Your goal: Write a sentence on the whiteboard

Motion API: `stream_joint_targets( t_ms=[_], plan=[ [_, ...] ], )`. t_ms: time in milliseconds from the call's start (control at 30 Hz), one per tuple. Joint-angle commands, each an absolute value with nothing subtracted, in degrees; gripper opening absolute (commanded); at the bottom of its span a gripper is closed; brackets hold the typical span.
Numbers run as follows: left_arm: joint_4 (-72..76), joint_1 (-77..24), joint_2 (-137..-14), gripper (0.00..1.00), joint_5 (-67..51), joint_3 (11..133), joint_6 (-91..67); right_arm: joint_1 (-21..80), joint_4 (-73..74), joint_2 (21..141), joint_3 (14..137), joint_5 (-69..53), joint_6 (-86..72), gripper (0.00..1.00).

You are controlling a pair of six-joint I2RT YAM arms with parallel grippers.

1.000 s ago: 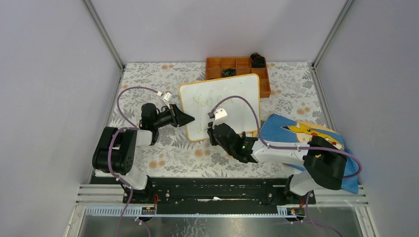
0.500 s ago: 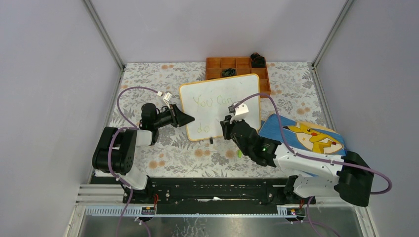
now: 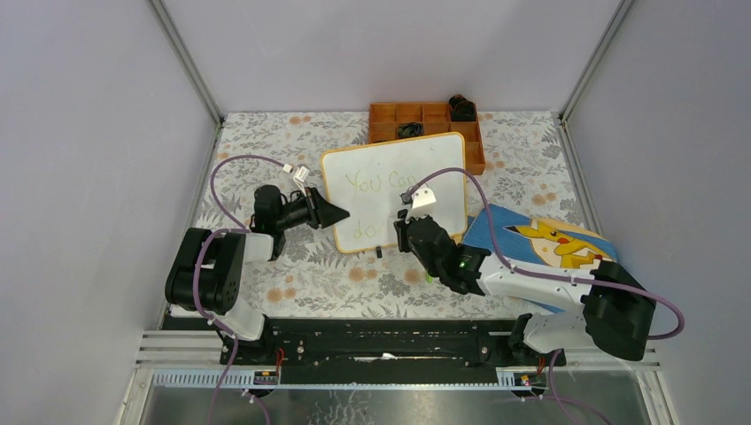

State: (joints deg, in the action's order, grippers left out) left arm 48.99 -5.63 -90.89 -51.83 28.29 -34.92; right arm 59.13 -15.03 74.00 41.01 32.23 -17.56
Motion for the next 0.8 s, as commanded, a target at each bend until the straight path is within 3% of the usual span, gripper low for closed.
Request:
stream_joint_targets(
  t_ms=[0, 767],
  plan=[
    [48.52, -6.05, -89.65, 0.40, -51.33, 29.79, -33.14, 59.05, -19.18, 74.95, 43.92, 32.12, -16.62, 0.00],
    [47.62, -6.15, -89.47, 0.40, -51.24, 30.06, -32.70, 58.97, -18.65, 78.38, 43.07, 34.19, -17.63, 0.00]
  ],
)
